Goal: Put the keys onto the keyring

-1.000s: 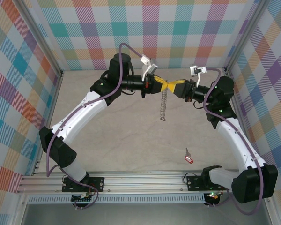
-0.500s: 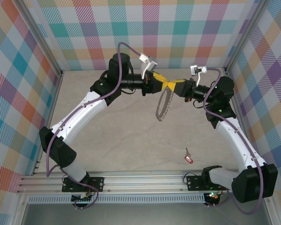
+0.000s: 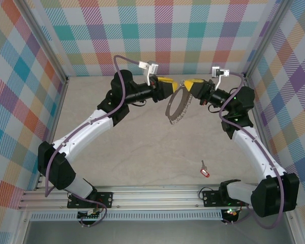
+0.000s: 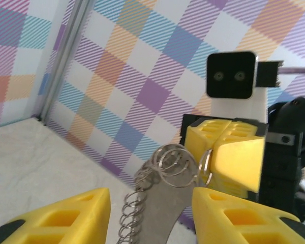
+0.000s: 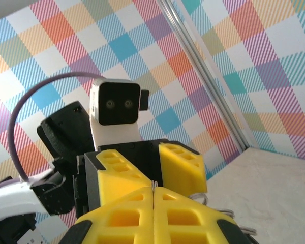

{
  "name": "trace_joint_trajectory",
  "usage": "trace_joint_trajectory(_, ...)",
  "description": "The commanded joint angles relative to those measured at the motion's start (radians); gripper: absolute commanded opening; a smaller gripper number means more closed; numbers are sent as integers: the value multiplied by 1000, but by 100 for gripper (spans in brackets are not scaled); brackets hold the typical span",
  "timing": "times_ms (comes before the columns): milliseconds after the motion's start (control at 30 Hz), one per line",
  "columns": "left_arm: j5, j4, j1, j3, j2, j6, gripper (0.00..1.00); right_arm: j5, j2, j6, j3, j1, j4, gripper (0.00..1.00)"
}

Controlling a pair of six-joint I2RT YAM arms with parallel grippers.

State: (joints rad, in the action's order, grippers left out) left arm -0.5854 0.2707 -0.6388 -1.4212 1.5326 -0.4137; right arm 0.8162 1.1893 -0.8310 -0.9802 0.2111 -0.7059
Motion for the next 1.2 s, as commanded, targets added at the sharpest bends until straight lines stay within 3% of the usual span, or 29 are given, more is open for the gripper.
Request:
trace_joint_trajectory(0,-41,177,7,13,-15,-89,43,-29,15,-69,-3,8,-166,0)
trace_joint_trajectory(300,-88,310,5,13,25,-176,36,-46,48,-135,0,19,-252,0)
trace_joint_trajectory(800,-111,325,-4,-15,61,-196,32,-54,79,-170,-5,37,-300,0)
trace_joint_trajectory(1000,-107,326,-8,-24,67,-197,22,-53,83,-172,1,42,-300,0)
trace_joint_trajectory(1167,-106,325,-10,-30,70,-194,7,-49,81,-169,5,43,-288,0)
